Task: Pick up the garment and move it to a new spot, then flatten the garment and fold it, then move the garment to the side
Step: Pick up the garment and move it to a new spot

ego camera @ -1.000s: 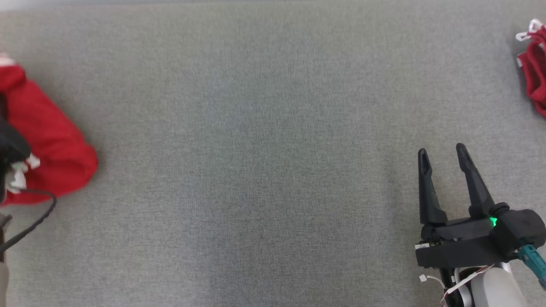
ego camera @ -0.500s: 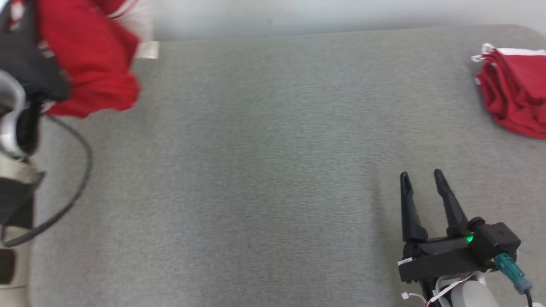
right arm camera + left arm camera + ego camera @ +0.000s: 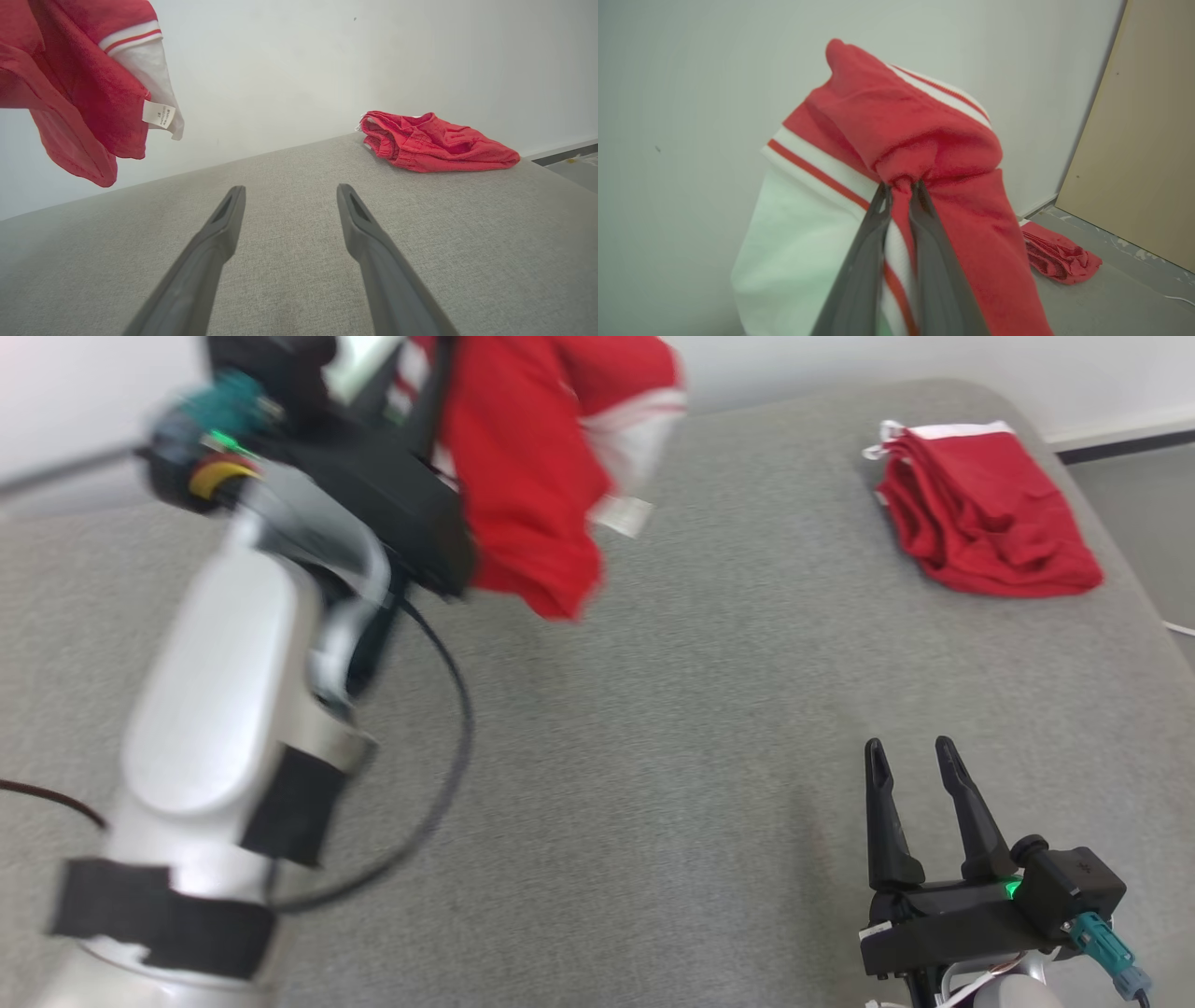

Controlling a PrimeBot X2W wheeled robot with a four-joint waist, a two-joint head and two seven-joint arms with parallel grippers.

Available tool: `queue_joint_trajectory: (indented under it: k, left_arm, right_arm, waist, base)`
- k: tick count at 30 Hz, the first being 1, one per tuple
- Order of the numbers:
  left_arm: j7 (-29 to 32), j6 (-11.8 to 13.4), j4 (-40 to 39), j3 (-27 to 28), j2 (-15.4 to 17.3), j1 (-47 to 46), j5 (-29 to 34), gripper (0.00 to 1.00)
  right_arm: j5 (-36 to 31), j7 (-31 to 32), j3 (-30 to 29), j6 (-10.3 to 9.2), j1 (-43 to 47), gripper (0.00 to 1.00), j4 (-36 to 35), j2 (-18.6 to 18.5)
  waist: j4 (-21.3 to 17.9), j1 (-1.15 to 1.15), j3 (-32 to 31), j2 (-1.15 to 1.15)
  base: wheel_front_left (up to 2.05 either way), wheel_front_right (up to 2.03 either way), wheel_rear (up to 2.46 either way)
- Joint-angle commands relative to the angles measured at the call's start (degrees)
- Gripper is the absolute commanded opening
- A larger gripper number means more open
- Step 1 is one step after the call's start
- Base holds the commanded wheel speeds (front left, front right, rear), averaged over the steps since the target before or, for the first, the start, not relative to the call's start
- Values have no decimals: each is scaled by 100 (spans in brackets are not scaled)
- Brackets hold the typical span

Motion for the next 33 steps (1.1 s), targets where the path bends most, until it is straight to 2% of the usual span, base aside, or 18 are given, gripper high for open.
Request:
queue_joint_trajectory:
  k: [1, 7, 14, 18, 19, 20, 21, 29, 33]
  left_arm:
    - [-82, 29, -28, -30, -79, 211, -72, 0]
    - [-332, 119, 6, -275, -320, 932, -169, 0]
    - [-682, 230, 606, -585, -432, 1987, -265, 0]
    - [-934, 277, 1049, -770, -454, 2288, -248, 0]
    - [-1021, 270, 1125, -811, -468, 2320, -238, 24]
    - [-1088, 261, 1200, -849, -471, 2340, -254, 66]
    - [-1176, 245, 1245, -900, -479, 2339, -248, 100]
    - [-1920, 170, 1064, -1222, -496, 2161, -111, 100]
    - [-2088, 257, 826, -1122, -316, 2222, -76, 100]
  right_arm:
    - [31, -2, 3, -15, 65, 100, -9, 51]
    - [45, -2, -28, -15, 105, 100, -3, 69]
    - [66, -1, -29, -15, 86, 100, 68, 78]
    - [6, -2, -20, -15, 70, 100, 88, 84]
    - [-5, -2, -29, -15, 75, 100, 90, 84]
    - [-18, -2, -25, -15, 80, 100, 95, 81]
    - [-27, -2, -19, -15, 85, 100, 103, 78]
    - [-7, -2, -97, -15, 230, 100, 119, -4]
    - [5, -2, -123, -15, 306, 100, 104, -34]
  waist:
    - [-164, 0, -56, 0]
    - [-194, 0, -50, 0]
    - [-118, 0, -50, 0]
    - [-40, 0, -77, 0]
    - [-15, 0, -90, 0]
    - [8, 0, -108, 0]
    - [30, 0, -124, 0]
    - [344, 0, -401, 0]
    - [513, 0, -552, 0]
  base:
    - [0, 0, 0]
    - [0, 0, 0]
    - [0, 0, 0]
    - [0, 0, 0]
    - [0, 0, 0]
    - [0, 0, 0]
    - [0, 0, 0]
    - [0, 0, 0]
    - [0, 0, 0]
